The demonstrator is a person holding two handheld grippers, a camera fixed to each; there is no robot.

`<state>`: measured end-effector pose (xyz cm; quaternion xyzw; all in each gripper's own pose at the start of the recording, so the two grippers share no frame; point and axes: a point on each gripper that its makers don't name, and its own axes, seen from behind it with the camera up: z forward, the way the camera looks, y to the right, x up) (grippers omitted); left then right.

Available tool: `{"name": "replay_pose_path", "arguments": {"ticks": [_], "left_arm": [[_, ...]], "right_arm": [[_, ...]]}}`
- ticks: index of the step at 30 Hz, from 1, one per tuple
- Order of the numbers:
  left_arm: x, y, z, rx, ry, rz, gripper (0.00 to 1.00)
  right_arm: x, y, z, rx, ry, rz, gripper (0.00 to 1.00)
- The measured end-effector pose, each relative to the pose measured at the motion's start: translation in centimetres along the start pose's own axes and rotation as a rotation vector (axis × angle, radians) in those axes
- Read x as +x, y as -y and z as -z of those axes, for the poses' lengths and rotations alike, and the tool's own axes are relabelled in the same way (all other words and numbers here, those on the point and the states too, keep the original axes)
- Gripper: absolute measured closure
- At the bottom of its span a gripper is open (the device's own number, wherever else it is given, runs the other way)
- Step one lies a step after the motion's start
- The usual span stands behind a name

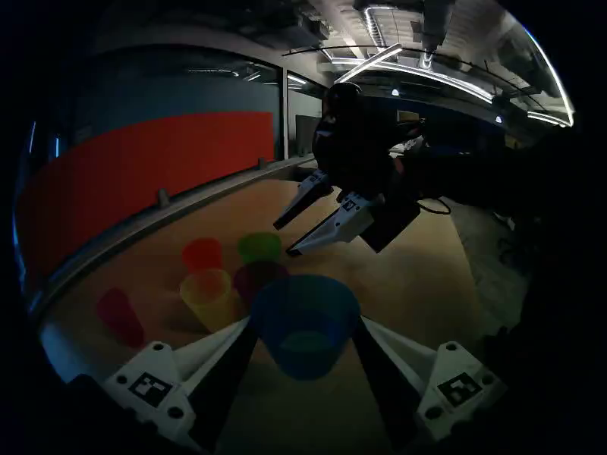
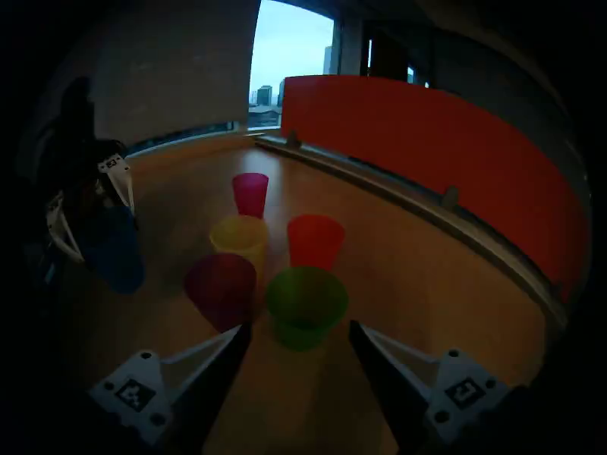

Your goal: Pour water

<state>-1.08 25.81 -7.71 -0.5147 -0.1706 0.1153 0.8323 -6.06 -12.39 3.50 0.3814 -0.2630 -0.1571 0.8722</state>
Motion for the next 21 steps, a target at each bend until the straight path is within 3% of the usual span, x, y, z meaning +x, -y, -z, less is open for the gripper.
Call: {"name": "replay_pose_path", "arguments": {"ticks": [21], "left_arm": [[0.2, 1.0, 2.0, 0.027, -0.025, 0.024, 0.15]], "right_arm": [[0.0, -0.6, -3.8, -0.004, 0.023, -0.017, 0.01]]}}
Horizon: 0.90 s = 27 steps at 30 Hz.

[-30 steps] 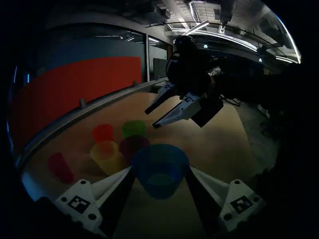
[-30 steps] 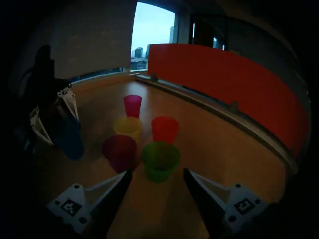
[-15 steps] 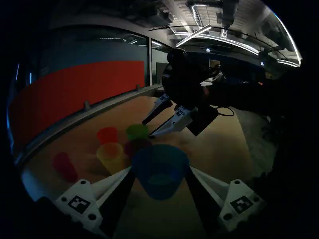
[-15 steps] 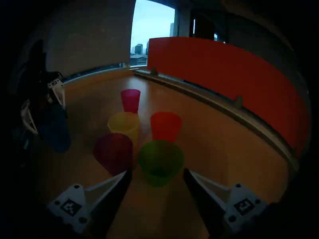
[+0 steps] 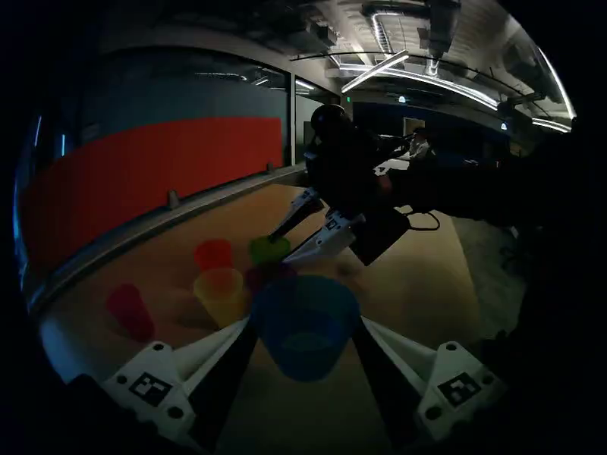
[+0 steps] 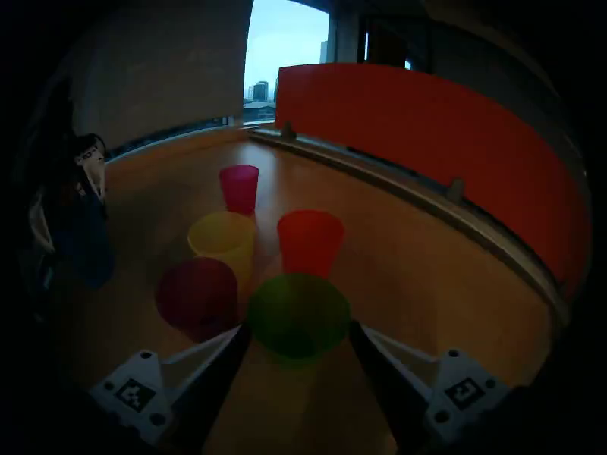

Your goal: Pour water

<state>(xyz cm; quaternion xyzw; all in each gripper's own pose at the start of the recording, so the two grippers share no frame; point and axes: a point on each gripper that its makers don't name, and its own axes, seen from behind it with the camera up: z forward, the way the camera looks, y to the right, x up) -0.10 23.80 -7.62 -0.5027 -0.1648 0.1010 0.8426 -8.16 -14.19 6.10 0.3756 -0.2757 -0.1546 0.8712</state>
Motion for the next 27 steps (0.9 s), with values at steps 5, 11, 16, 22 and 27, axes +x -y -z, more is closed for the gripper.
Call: {"name": "replay_pose_path", "arguments": {"ticks": [5, 11, 16, 22, 27], "left_arm": [[0.0, 0.3, 0.4, 0.006, -0.005, 0.008, 0.15], [0.1, 0.3, 0.8, 0.008, -0.010, 0.010, 0.15], [0.2, 0.5, 0.9, 0.013, -0.012, 0.009, 0.14], [0.4, 0.7, 1.1, 0.020, -0.018, 0.013, 0.15], [0.6, 0.9, 1.2, 0.028, -0.024, 0.017, 0.15]], "right_arm": [[0.2, 0.1, -0.7, -0.001, -0.002, 0.003, 0.01], [0.4, 0.1, -1.0, -0.004, -0.008, 0.001, 0.03], [0.3, 0.0, -1.1, -0.010, -0.010, -0.011, 0.07], [0.7, -0.4, -0.8, -0.026, -0.026, -0.033, 0.07], [1.4, -0.8, 0.2, -0.040, -0.047, -0.047, 0.07]]}}
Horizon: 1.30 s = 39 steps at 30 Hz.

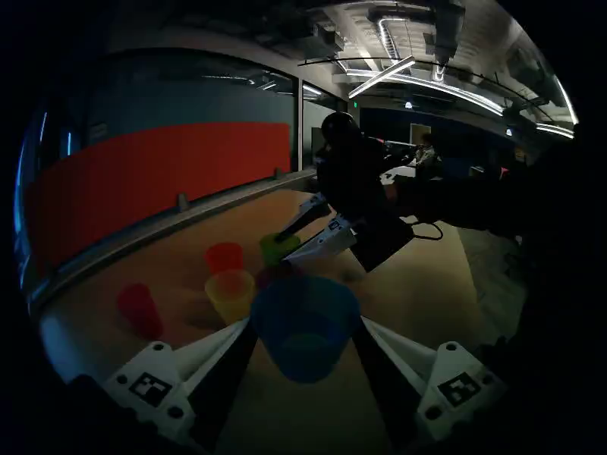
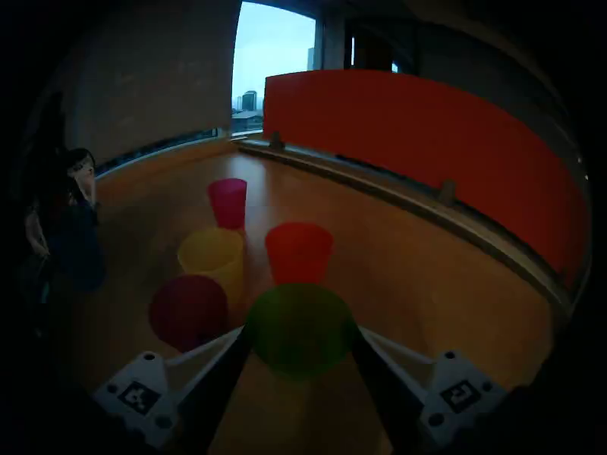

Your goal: Pour water

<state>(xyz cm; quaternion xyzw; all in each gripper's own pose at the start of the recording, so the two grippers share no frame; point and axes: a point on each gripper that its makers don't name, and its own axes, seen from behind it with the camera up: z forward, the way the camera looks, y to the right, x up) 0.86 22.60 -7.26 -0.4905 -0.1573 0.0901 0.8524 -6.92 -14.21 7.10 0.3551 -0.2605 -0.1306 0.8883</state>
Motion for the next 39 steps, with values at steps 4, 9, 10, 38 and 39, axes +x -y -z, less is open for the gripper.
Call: {"name": "replay_pose_path", "arguments": {"ticks": [4, 9, 10, 38, 39], "left_arm": [[0.3, 0.2, 0.1, 0.010, -0.009, 0.003, 0.15], [0.8, 0.3, 0.5, 0.022, -0.019, 0.005, 0.15], [1.0, 0.3, 0.6, 0.024, -0.021, 0.003, 0.15], [5.5, -0.7, 4.1, 0.078, -0.118, -0.020, 0.14], [5.6, -0.7, 4.2, 0.079, -0.121, -0.019, 0.15]], "right_arm": [[0.9, 0.0, 1.2, -0.007, -0.019, -0.002, 0.07], [2.2, 0.6, 3.1, -0.007, -0.044, 0.001, 0.07], [2.5, 0.7, 3.4, -0.006, -0.048, 0.004, 0.07], [9.9, 6.1, 11.8, 0.026, -0.255, 0.089, 0.07], [10.2, 6.3, 12.0, 0.028, -0.267, 0.089, 0.07]]}}
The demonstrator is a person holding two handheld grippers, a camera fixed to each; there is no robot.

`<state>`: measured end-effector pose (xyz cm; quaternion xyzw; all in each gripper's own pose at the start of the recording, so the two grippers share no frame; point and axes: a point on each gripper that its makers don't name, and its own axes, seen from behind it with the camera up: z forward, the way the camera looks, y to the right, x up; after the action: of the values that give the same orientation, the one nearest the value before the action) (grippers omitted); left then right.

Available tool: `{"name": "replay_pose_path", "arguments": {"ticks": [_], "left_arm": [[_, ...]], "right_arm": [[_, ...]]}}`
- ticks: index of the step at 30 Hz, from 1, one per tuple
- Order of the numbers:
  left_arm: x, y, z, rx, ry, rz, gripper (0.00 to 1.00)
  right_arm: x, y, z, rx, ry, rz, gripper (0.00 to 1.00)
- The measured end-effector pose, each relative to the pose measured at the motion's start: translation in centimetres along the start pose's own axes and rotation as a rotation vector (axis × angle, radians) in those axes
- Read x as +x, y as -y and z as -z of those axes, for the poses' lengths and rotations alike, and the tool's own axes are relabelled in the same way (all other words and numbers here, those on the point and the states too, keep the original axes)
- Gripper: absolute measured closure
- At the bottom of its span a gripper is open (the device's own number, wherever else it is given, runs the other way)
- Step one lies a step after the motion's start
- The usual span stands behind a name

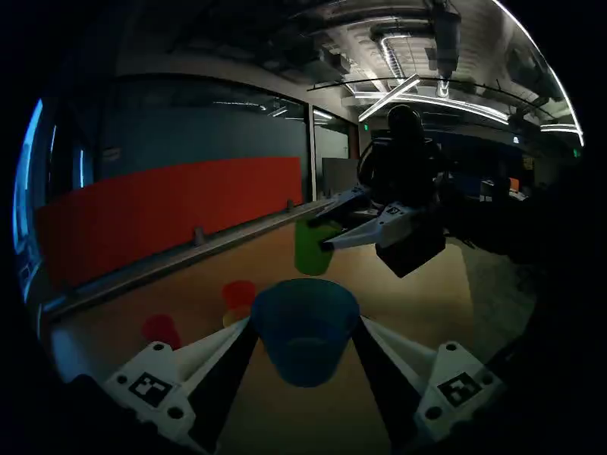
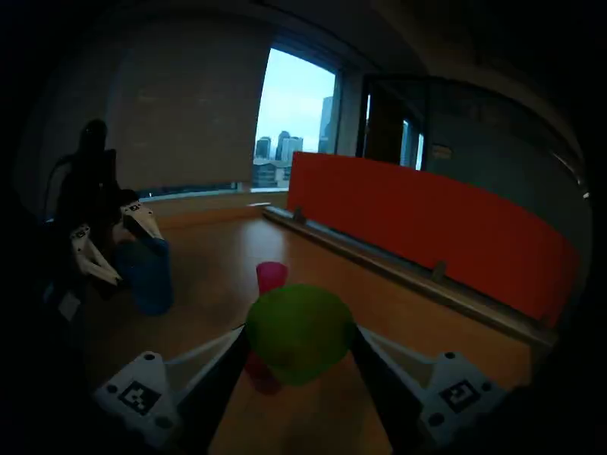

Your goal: Pour water

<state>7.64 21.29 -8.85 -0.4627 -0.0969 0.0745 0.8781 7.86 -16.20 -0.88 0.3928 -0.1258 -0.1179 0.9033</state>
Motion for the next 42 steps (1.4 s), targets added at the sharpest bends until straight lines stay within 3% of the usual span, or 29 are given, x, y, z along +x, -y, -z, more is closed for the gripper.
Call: {"name": "replay_pose_path", "arguments": {"ticks": [21, 42], "left_arm": [[1.8, 0.0, 0.7, 0.012, -0.041, 0.011, 0.15], [2.6, 0.3, 1.2, 0.018, -0.074, 0.016, 0.15]], "right_arm": [[3.0, 1.3, 1.2, 0.013, -0.136, -0.019, 0.07], [5.0, 2.8, 1.2, 0.050, -0.200, -0.054, 0.07]]}}
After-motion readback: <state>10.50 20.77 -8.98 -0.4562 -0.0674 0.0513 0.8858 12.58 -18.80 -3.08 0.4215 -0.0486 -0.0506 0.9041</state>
